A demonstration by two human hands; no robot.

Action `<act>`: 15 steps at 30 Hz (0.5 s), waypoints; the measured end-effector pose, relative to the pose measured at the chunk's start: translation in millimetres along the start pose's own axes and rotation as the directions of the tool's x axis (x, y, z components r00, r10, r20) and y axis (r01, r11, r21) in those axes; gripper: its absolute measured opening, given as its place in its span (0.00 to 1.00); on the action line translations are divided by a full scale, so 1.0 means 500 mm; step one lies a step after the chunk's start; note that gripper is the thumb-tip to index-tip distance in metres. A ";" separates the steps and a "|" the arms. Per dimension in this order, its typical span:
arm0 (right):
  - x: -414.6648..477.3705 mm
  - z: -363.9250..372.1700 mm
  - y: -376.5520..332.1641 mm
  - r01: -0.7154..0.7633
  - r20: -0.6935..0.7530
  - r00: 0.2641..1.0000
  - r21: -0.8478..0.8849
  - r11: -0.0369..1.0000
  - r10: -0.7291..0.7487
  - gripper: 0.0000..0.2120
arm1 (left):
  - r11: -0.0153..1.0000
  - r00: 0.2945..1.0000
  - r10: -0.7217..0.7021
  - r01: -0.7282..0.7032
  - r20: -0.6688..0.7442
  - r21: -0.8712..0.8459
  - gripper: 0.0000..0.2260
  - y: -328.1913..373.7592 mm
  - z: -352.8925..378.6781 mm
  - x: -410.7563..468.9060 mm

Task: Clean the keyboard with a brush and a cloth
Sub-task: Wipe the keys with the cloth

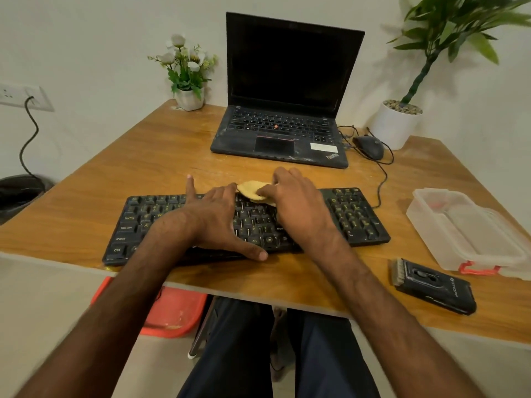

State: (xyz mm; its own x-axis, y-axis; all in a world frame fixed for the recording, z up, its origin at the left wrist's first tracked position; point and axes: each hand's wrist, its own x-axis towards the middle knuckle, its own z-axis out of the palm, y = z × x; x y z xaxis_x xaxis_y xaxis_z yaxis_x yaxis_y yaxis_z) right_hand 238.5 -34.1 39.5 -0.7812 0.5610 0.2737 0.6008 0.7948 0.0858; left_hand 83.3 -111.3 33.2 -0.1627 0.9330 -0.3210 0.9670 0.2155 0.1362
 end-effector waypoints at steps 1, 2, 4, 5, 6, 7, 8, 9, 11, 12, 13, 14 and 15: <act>0.001 0.000 0.018 -0.025 -0.004 1.000 -0.019 0.999 0.025 0.20 | 1.000 1.000 -0.014 0.014 0.017 0.012 0.69 0.002 -0.004 -0.003; 0.002 -0.001 0.039 -0.061 -0.005 0.998 -0.050 0.997 0.061 0.19 | 1.000 1.000 -0.018 0.018 0.023 0.018 0.68 0.003 -0.006 -0.005; 0.003 -0.009 0.083 -0.144 0.003 0.989 -0.106 0.984 0.145 0.17 | 1.000 1.000 -0.009 0.008 0.025 0.017 0.67 0.002 -0.006 -0.004; 0.004 -0.011 0.098 -0.171 0.006 0.985 -0.090 0.981 0.172 0.17 | 1.000 1.000 -0.005 0.005 0.027 0.018 0.67 0.001 -0.005 -0.005; 0.004 -0.013 0.104 -0.180 -0.002 0.984 -0.046 0.983 0.180 0.17 | 1.000 1.000 -0.002 0.001 0.025 0.022 0.67 0.002 -0.003 -0.003; 0.006 -0.013 0.097 -0.166 -0.020 0.986 0.006 0.986 0.166 0.18 | 1.000 1.000 -0.001 0.001 0.021 0.024 0.67 0.003 -0.003 -0.002; 0.007 -0.013 0.080 -0.133 -0.046 0.990 0.053 0.990 0.136 0.18 | 1.000 1.000 -0.005 0.004 0.022 0.023 0.68 0.005 -0.002 -0.001; 0.010 -0.011 0.055 -0.092 -0.071 0.993 0.088 0.992 0.098 0.19 | 1.000 1.000 -0.010 0.009 0.025 0.023 0.68 0.006 -0.003 -0.001; 0.018 -0.006 0.005 -0.004 -0.064 0.998 0.106 0.994 0.011 0.20 | 0.999 1.000 -0.027 0.026 0.013 0.039 0.67 0.004 -0.002 -0.005; 0.021 -0.002 -0.011 0.029 -0.033 0.999 0.098 0.995 -0.025 0.21 | 0.998 0.999 -0.039 0.039 0.008 0.056 0.66 0.002 -0.001 -0.008; 0.022 0.002 -0.017 0.048 0.004 0.999 0.087 0.995 -0.048 0.22 | 0.996 0.998 -0.058 0.057 0.010 0.073 0.66 -0.001 0.000 -0.013; 0.021 0.004 -0.013 0.058 0.034 0.998 0.074 0.996 -0.061 0.22 | 0.994 0.997 -0.076 0.075 0.013 0.085 0.67 -0.004 0.002 -0.016; 0.019 0.004 0.000 0.062 0.052 0.997 0.059 0.996 -0.065 0.22 | 0.992 0.996 -0.090 0.089 0.012 0.091 0.67 -0.005 0.003 -0.018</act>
State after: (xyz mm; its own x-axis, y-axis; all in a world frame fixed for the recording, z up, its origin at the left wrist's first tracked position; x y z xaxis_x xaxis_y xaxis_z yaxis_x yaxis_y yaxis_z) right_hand 230.9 -28.5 40.1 -0.8265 0.5195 0.2169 0.5403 0.8402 0.0460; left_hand 82.5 -120.7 34.1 -0.2467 0.9064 -0.3427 0.9626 0.2701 0.0214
